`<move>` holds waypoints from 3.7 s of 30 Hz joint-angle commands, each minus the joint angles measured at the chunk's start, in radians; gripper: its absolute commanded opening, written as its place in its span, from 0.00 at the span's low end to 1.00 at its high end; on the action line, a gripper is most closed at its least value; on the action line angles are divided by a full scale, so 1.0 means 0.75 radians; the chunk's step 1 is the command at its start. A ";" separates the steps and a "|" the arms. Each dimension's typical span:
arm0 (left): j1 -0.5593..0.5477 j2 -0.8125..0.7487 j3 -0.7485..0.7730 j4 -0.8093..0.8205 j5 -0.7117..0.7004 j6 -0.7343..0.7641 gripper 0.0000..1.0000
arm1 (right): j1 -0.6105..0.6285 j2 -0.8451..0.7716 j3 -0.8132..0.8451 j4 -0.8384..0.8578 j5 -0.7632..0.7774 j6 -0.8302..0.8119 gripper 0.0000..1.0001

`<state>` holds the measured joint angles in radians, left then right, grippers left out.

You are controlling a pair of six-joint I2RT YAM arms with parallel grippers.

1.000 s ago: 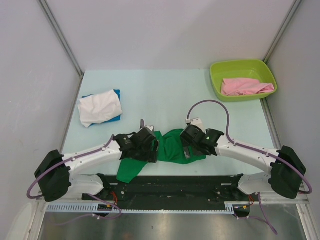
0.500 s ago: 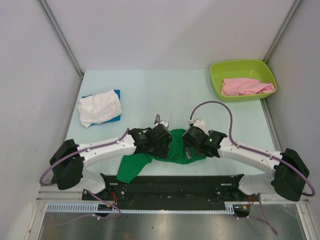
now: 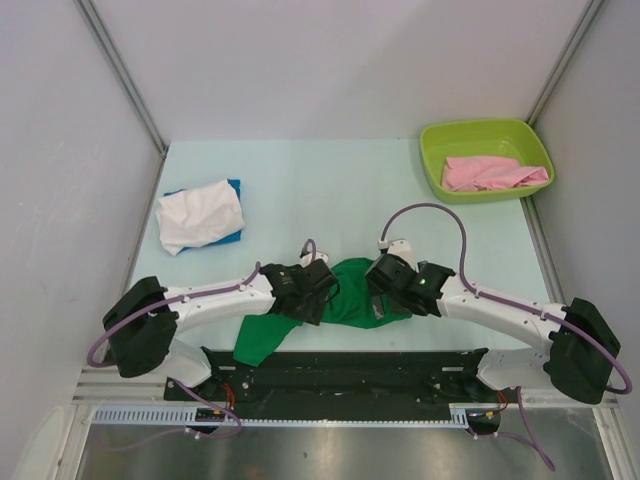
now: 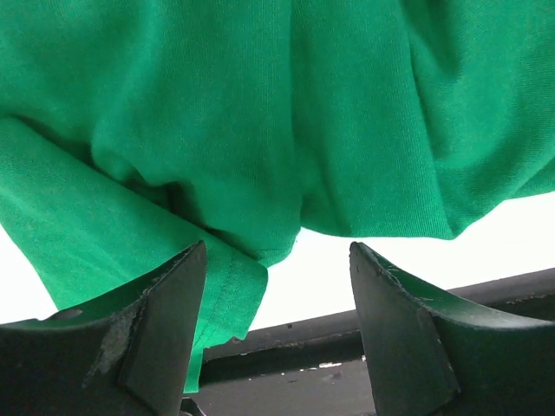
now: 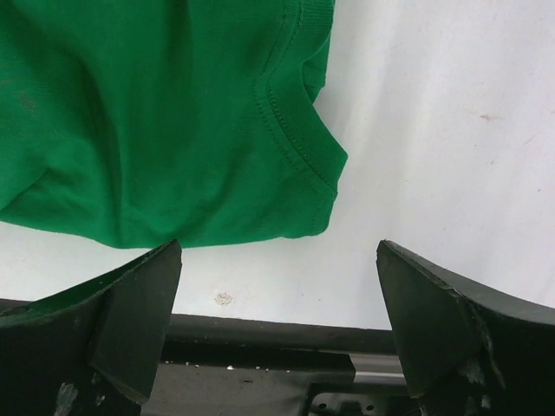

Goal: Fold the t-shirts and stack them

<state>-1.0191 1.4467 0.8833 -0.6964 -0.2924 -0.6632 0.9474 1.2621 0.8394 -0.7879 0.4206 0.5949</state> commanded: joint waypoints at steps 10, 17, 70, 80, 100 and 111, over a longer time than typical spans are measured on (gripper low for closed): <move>-0.003 0.059 -0.059 0.129 0.001 0.023 0.56 | 0.007 -0.057 -0.005 0.014 0.016 0.027 1.00; -0.003 0.014 -0.059 0.123 -0.013 0.025 0.16 | 0.009 -0.053 -0.017 0.022 0.016 0.033 1.00; 0.101 -1.098 0.929 -0.021 0.273 0.348 0.00 | 0.115 -0.539 1.167 -0.081 0.090 -0.425 0.00; 0.099 -1.003 0.962 0.004 0.116 0.344 0.00 | 0.115 -0.352 1.346 -0.015 0.245 -0.490 0.00; 1.007 0.020 0.438 0.513 0.403 -0.032 1.00 | -1.061 0.723 1.178 0.175 -0.378 -0.104 1.00; 0.733 -0.550 0.191 0.315 0.451 0.038 1.00 | -0.840 -0.021 0.565 -0.014 -0.045 -0.159 1.00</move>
<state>-0.3367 1.1278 1.1126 -0.3611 0.0185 -0.6529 0.2966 1.3384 1.3846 -0.6476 0.2798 0.4561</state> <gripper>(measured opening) 0.996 0.995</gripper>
